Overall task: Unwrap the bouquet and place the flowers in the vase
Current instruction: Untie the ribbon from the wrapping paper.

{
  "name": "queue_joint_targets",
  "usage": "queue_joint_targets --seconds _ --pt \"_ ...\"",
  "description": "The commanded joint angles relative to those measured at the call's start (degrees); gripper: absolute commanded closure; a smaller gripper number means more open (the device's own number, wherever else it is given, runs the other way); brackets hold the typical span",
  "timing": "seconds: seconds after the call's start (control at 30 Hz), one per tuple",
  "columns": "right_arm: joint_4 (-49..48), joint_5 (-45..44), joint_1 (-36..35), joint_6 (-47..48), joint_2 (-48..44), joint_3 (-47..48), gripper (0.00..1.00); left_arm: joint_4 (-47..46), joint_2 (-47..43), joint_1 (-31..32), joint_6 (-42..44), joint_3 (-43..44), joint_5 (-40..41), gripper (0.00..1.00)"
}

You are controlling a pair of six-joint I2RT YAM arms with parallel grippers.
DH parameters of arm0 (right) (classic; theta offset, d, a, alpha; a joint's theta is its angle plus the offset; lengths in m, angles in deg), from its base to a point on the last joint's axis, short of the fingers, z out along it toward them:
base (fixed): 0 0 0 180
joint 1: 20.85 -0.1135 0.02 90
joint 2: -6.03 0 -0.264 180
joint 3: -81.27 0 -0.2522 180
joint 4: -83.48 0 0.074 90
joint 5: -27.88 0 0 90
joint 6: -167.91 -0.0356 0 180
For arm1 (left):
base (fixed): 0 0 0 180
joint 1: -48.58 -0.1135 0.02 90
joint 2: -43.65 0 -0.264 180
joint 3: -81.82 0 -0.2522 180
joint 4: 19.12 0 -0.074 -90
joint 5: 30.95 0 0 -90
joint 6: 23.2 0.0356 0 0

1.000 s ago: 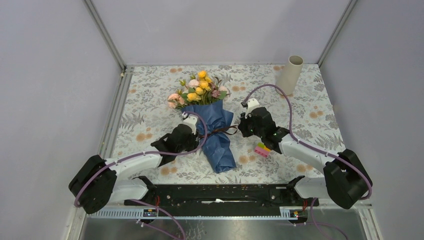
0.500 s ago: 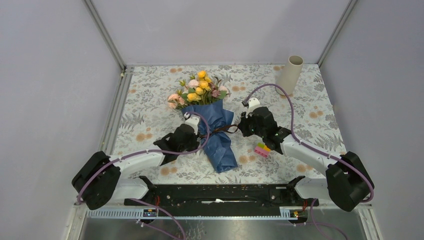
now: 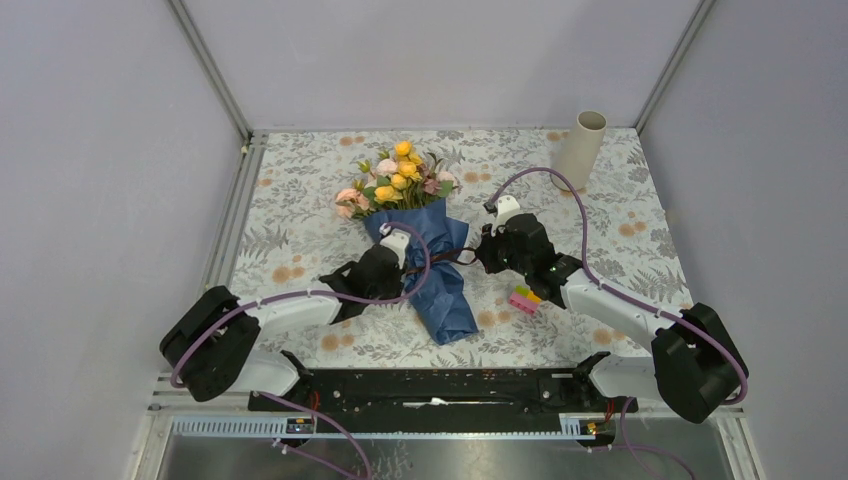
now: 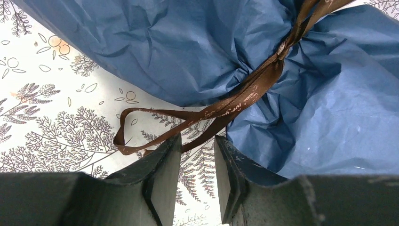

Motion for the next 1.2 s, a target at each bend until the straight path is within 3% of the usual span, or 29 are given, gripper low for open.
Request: queue_joint_targets --seconds 0.0,0.13,0.4,0.87,1.17 --pt "-1.24 0.79 0.53 -0.13 -0.91 0.49 0.97 -3.05 0.57 0.53 0.80 2.28 1.32 0.65" --pt "-1.24 0.86 0.54 -0.23 -0.72 0.58 0.97 -3.21 1.25 0.70 0.35 2.20 1.16 0.72" --pt "-1.24 0.92 0.55 -0.54 -1.32 0.03 0.97 -3.41 2.41 1.78 -1.11 1.67 4.58 0.99" --pt "-1.59 -7.73 0.53 -1.02 -3.81 -2.15 0.99 -0.69 -4.84 1.78 -11.31 -2.10 9.75 1.00" --pt "-1.59 -10.20 0.55 -1.33 -4.60 -2.54 1.00 3.12 -8.16 1.78 -13.44 -2.45 12.28 1.00"
